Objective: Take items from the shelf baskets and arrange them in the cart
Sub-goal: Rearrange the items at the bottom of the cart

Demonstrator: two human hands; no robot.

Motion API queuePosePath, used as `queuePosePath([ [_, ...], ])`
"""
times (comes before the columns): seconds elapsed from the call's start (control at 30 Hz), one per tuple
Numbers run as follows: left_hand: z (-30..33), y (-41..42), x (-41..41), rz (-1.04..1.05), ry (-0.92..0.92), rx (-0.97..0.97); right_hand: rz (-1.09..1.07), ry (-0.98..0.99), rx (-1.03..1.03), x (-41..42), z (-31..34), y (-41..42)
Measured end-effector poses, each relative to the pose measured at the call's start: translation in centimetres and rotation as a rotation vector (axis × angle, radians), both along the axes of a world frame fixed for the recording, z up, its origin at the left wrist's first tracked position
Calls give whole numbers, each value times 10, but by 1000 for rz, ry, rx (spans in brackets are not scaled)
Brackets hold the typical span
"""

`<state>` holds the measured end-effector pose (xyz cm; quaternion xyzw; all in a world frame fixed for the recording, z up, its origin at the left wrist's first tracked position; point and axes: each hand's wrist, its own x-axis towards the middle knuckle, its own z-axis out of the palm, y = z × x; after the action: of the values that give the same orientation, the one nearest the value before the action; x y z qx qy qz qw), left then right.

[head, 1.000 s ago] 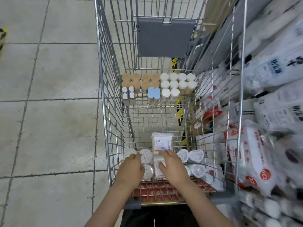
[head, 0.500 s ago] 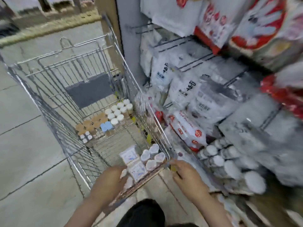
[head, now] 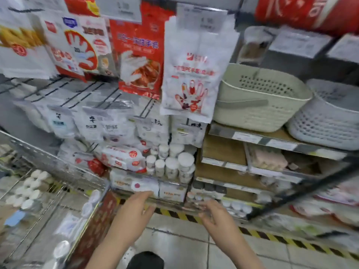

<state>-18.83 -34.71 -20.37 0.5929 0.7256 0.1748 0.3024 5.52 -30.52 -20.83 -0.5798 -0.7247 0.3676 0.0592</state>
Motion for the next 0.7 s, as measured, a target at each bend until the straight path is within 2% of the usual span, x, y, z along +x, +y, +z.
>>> queuePosePath([
  [0.2, 8, -2, 124, -251, -67, -67, -310, -10, -32, 135, 12, -66],
  [0.4, 37, 23, 200, -422, -103, -43, -524, 25, -7, 213, 27, -89],
  [0.6, 66, 82, 256, -495, -191, 103, -625, 89, 64, 262, 47, -59],
  [0.7, 89, 126, 286, -545, -174, 209, -635, 94, 145, 286, 63, -23],
])
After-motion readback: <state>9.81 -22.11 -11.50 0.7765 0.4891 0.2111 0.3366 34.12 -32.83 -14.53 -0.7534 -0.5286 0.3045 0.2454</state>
